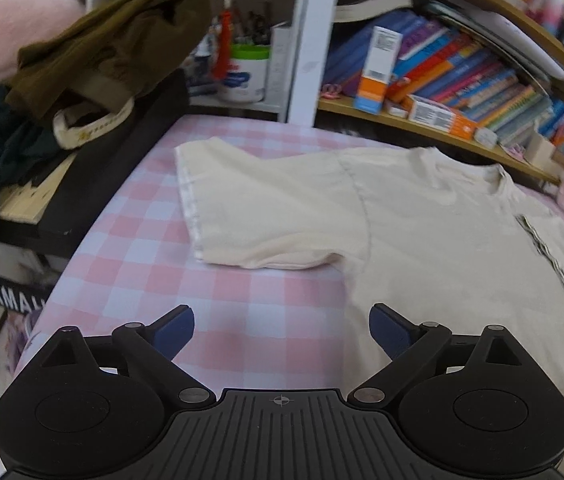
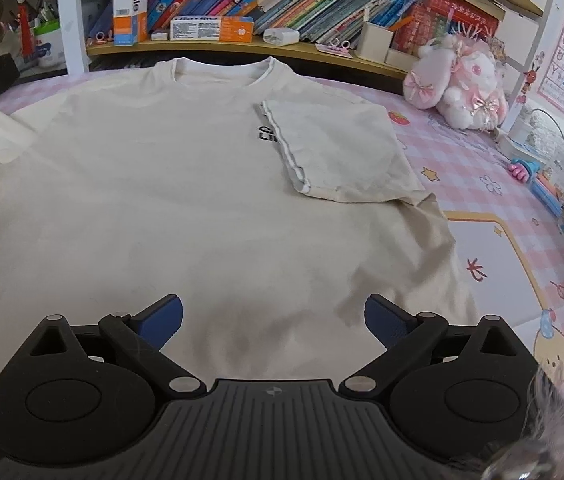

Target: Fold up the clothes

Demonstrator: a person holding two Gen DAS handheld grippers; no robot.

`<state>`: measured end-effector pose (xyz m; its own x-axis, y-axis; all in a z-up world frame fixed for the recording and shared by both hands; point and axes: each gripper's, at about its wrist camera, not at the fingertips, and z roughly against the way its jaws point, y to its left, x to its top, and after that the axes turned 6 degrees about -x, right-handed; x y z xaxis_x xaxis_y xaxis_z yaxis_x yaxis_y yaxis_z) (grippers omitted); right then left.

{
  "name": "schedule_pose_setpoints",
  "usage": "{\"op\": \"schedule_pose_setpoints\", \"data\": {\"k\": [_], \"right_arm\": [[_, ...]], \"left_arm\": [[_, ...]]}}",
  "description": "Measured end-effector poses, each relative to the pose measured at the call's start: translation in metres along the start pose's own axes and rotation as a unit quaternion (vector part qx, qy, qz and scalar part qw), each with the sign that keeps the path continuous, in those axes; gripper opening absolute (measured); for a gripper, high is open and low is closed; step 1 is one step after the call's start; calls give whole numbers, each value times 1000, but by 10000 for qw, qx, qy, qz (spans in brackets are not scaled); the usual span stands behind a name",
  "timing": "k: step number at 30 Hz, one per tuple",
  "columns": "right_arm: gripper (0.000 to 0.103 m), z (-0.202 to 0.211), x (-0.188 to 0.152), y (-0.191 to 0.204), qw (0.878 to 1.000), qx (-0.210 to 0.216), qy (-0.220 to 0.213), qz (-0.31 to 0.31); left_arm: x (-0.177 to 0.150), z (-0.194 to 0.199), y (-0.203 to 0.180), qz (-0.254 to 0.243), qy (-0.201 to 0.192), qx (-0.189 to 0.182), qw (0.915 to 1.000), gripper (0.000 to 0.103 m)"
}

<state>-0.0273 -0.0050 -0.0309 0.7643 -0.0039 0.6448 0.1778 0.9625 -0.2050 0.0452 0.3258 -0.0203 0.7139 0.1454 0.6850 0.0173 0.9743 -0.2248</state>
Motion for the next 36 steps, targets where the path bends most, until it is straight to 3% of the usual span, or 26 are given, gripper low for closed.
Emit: {"op": "schedule_pose_setpoints", "data": {"k": [10, 26, 33, 36], "right_arm": [[100, -3, -2, -2, 9999, 2, 123, 2], [103, -9, 2, 10, 9994, 217, 167, 213], [103, -8, 3, 22, 9984, 135, -21, 543], [103, -8, 5, 21, 9985, 170, -20, 516]], "left_arm": [[5, -10, 16, 579, 170, -67, 9982, 96], [13, -18, 46, 1656, -8, -222, 9859, 93], [19, -33, 67, 2399, -83, -302, 9703, 75], [23, -39, 75, 2737, -138, -313, 9612, 61]]}}
